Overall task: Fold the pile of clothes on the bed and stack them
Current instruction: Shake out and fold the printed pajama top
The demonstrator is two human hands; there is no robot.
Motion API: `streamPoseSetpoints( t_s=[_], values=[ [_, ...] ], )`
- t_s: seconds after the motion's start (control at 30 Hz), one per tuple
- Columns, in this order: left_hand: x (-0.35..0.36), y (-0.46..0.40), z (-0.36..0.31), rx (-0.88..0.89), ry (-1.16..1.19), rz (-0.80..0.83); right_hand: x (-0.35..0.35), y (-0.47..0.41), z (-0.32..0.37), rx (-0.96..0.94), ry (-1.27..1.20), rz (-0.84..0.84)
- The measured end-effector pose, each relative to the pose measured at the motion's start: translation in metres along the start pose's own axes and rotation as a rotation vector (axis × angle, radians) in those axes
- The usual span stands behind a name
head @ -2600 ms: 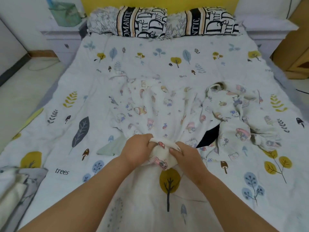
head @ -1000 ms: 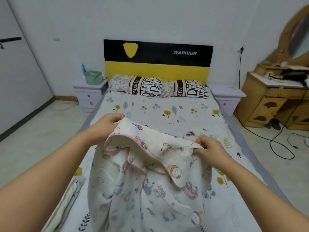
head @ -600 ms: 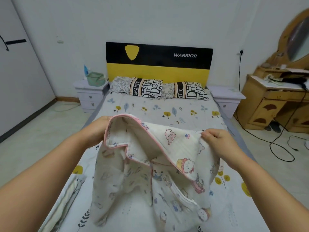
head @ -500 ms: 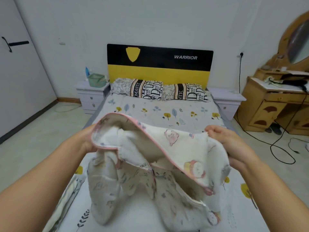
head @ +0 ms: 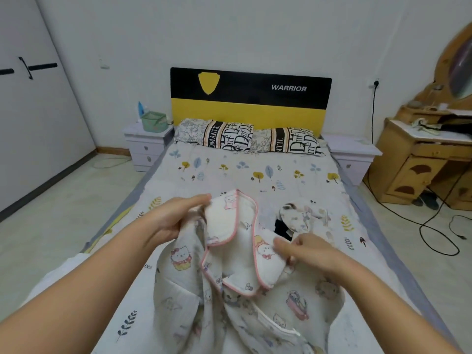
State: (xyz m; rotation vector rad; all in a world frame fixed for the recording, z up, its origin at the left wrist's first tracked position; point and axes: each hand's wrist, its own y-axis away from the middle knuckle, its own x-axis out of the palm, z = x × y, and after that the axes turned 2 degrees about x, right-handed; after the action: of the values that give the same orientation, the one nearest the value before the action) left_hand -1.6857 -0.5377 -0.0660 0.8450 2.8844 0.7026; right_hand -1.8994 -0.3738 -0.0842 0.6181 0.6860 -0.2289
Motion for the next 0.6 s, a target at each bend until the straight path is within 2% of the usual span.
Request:
streamPoseSetpoints(
  t_s=[0.1,0.17,0.2,0.27,0.33,0.43,0.6],
  values=[
    [0.018,0.003,0.006,0.265,-0.681,-0.109,0.023,-0.006,0.001,-0.037,0.389,-0.195],
    [0.024,0.002,0.009,0.458,-0.858,-0.154,0.031,-0.012,-0.006,-0.108,0.436,-0.320],
    [0.024,0.001,0.011,0.506,-0.847,-0.152,0.032,-0.017,-0.013,-0.147,0.345,-0.338],
    [0.017,-0.002,0.015,0.523,-0.680,-0.165,0.026,-0.022,-0.026,-0.186,-0.002,-0.273],
    [0.007,-0.002,0.018,0.468,-0.497,-0.154,0.018,-0.023,-0.035,-0.155,-0.415,-0.195],
    [-0.002,-0.006,0.026,0.347,-0.310,-0.169,0.011,-0.026,-0.045,-0.038,-0.861,-0.110],
    [0.015,-0.008,0.038,0.212,0.184,-0.191,0.020,-0.022,-0.037,0.130,-1.312,-0.082]
  ],
)
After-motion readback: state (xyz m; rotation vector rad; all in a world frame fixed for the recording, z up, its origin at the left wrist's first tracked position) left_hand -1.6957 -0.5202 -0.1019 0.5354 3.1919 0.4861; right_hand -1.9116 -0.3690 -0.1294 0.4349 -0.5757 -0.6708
